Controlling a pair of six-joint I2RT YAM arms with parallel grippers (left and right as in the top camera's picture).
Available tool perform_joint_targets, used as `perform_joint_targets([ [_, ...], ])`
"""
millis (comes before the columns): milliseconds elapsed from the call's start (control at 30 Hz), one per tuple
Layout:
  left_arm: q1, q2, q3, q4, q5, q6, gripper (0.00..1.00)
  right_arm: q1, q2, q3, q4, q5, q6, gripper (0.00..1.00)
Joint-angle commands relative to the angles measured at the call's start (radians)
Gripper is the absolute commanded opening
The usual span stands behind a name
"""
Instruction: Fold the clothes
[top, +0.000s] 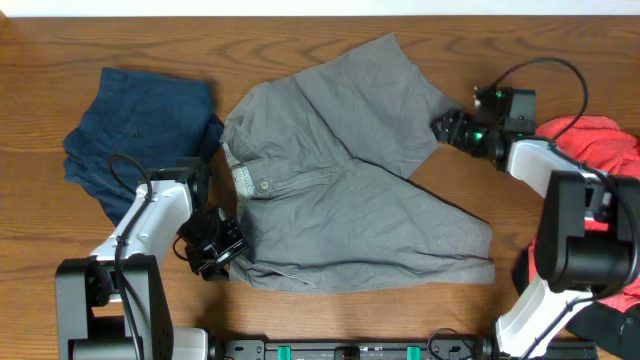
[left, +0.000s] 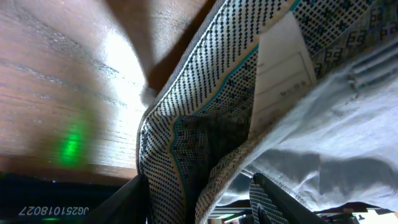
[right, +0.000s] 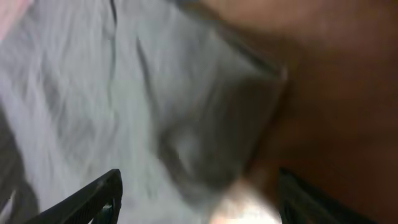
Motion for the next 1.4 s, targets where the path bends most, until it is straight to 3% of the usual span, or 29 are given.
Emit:
perform_joint_targets([
  [0, 0.004, -0.007, -0.007, -0.002, -0.009, 0.006, 0.54, 0.028, 0.074, 0.002, 0.073, 0.003, 0.101, 0.73],
  [67, 0.004, -0.007, -0.007, 0.002, -0.008, 0.006, 0.53, 0.04, 0.106, 0.002, 0.131, 0.014, 0.141, 0.59],
  [133, 0.004, -0.007, -0.007, 0.007, -0.008, 0.006, 0.53, 0.045, 0.122, 0.002, 0.148, 0.04, 0.171, 0.27],
  [200, 0.004, -0.007, -0.007, 0.014, -0.008, 0.006, 0.53, 0.042, 0.124, 0.002, 0.148, 0.077, 0.179, 0.01],
  [533, 0.004, -0.007, -0.007, 0.162, 0.041, 0.006, 0.54, -0.06, 0.109, 0.13, 0.177, 0.071, 0.184, 0.01],
  [733, 0.004, -0.007, -0.007, 0.328, 0.172, 0.004, 0.53, -0.14, 0.107, 0.292, 0.061, 0.078, 0.206, 0.01],
  [867, 0.004, -0.007, -0.007, 0.401, 0.18, -0.018, 0.53, -0.163, 0.107, 0.381, -0.044, 0.077, 0.196, 0.02],
  [900, 0.004, -0.007, -0.007, 0.406, 0.18, -0.018, 0.54, -0.163, 0.107, 0.397, -0.077, 0.073, 0.182, 0.08],
  [967, 0.004, -0.007, -0.007, 0.403, 0.181, -0.018, 0.53, -0.163, 0.104, 0.431, -0.185, 0.063, 0.134, 0.28],
  [1000, 0.004, -0.007, -0.007, 0.396, 0.181, -0.018, 0.54, -0.163, 0.101, 0.443, -0.246, 0.057, 0.106, 0.33],
  [1100, 0.004, -0.007, -0.007, 0.338, 0.181, -0.017, 0.55, -0.163, 0.077, 0.469, -0.484, 0.076, 0.024, 0.35],
  [1167, 0.004, -0.007, -0.007, 0.282, 0.181, -0.016, 0.61, -0.163, 0.052, 0.47, -0.645, 0.139, 0.025, 0.34],
  [1300, 0.004, -0.007, -0.007, 0.179, 0.181, 0.012, 0.67, -0.163, -0.009, 0.47, -0.928, 0.283, 0.029, 0.23],
  [1367, 0.004, -0.007, -0.007, 0.138, 0.18, 0.053, 0.67, -0.163, -0.042, 0.47, -1.039, 0.328, 0.057, 0.24],
])
